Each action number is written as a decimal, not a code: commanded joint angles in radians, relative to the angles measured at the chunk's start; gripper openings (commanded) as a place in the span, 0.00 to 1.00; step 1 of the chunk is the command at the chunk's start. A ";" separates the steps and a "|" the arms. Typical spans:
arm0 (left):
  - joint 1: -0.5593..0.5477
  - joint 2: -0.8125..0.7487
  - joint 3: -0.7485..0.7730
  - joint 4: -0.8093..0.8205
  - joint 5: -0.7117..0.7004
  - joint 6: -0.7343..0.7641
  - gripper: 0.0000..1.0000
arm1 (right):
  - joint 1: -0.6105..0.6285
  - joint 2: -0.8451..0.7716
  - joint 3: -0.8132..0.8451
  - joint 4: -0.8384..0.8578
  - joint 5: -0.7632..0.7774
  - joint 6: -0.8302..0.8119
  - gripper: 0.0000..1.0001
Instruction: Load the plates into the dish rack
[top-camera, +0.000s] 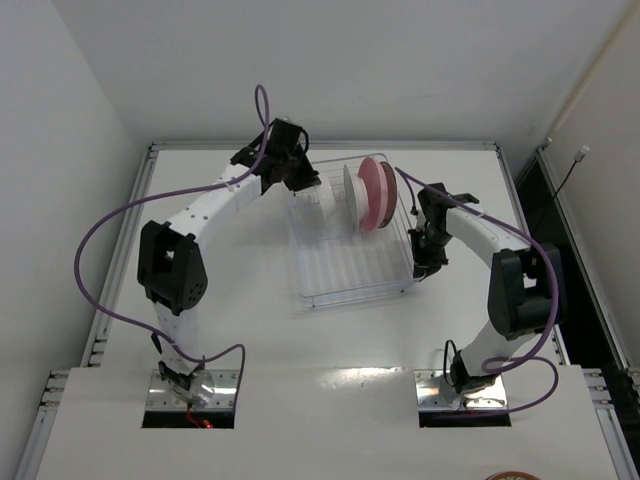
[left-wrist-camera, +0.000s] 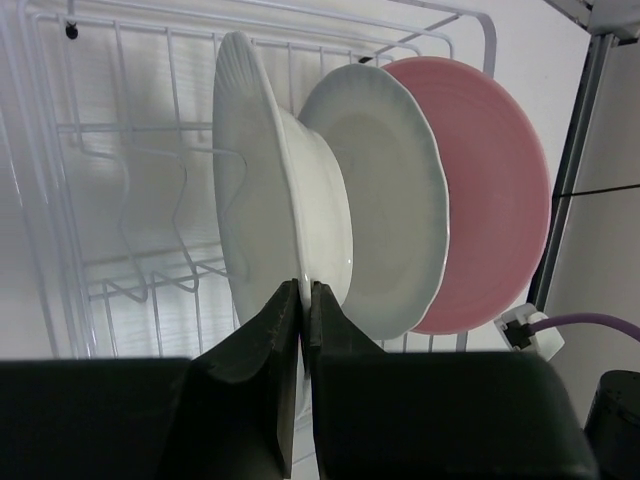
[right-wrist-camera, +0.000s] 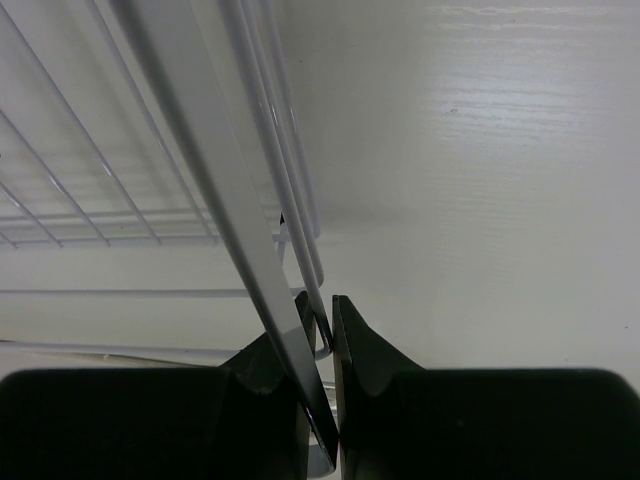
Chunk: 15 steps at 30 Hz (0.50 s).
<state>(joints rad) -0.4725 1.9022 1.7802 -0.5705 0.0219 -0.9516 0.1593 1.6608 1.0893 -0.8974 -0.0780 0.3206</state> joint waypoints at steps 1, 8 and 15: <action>-0.017 0.010 0.077 0.000 -0.023 0.008 0.00 | -0.029 -0.035 -0.005 0.003 0.032 0.040 0.09; -0.047 0.124 0.227 -0.225 -0.115 0.040 0.00 | -0.029 -0.035 -0.005 0.003 0.023 0.040 0.09; -0.057 0.211 0.356 -0.357 -0.174 0.103 0.00 | -0.029 -0.035 -0.014 0.003 0.023 0.040 0.09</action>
<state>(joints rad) -0.5236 2.0922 2.0529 -0.8299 -0.0910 -0.8974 0.1589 1.6604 1.0882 -0.8978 -0.0780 0.3183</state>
